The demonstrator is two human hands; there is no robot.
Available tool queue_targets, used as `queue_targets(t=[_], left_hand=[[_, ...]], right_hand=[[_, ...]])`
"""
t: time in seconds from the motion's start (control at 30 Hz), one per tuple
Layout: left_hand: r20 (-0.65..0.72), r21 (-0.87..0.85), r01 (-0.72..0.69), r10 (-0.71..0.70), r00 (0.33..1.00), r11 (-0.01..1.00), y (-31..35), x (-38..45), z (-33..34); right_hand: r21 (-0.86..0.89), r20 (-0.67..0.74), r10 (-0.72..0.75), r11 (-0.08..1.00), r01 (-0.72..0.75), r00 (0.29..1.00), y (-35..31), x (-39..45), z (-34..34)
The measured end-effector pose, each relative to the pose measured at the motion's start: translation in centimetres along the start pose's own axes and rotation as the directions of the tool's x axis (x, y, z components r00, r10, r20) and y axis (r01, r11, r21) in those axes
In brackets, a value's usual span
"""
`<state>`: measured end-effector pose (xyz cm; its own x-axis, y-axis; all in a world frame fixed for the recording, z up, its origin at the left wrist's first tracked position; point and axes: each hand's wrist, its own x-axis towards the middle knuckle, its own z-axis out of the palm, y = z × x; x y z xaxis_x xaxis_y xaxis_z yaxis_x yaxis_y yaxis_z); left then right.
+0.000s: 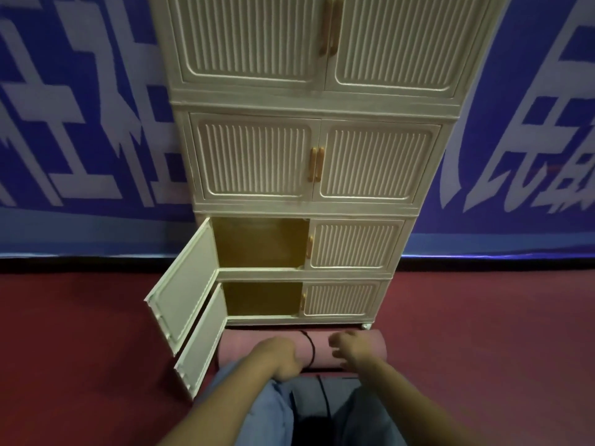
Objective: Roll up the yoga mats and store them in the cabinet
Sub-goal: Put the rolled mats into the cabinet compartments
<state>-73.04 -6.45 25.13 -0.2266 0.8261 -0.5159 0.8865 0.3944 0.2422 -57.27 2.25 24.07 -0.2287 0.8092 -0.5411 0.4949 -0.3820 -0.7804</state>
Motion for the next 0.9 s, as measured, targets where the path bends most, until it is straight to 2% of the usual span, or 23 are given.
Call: queue_targets(t=[0.13,0.33,0.43,0.57,0.63,0.77,0.83,0.9], left_hand=[[0.021,-0.083,-0.017,0.019,1.0,0.996,-0.2,0.8,0.2],[0.115,-0.052,-0.004,0.01,0.993,0.999,-0.4,1.2,0.4],[0.135,-0.022,0.008,-0.005,0.991,1.0,-0.8,1.1,0.5],[0.146,0.012,0.033,-0.034,0.989,0.999,-1.1,1.0,0.5],[0.13,0.004,0.038,-0.039,0.991,0.999,-1.0,1.3,-0.2],[0.028,-0.224,0.038,-0.033,0.999,0.974,0.0,3.0,-2.1],[-0.088,-0.36,0.052,-0.089,0.992,0.931,0.7,4.9,-3.5],[-0.179,-0.533,0.071,-0.195,0.964,0.843,1.6,7.9,-5.1]], right_hand=[[-0.04,-0.029,-0.073,0.997,0.072,0.997,-3.7,1.1,-1.6],[-0.057,-0.036,-0.211,0.976,0.209,0.977,-8.3,2.5,0.2],[-0.048,-0.042,-0.212,0.976,0.21,0.976,-7.7,2.5,1.2],[-0.138,-0.074,-0.122,0.984,0.111,0.99,-5.5,2.3,1.5],[-0.157,-0.063,-0.166,0.975,0.155,0.984,-5.6,2.4,1.2],[-0.241,-0.033,-0.188,0.955,0.175,0.982,-4.4,2.1,1.3],[-0.295,0.002,-0.177,0.94,0.17,0.984,-3.1,2.7,1.4],[-0.32,0.009,-0.182,0.931,0.175,0.983,-2.7,4.1,1.3]])
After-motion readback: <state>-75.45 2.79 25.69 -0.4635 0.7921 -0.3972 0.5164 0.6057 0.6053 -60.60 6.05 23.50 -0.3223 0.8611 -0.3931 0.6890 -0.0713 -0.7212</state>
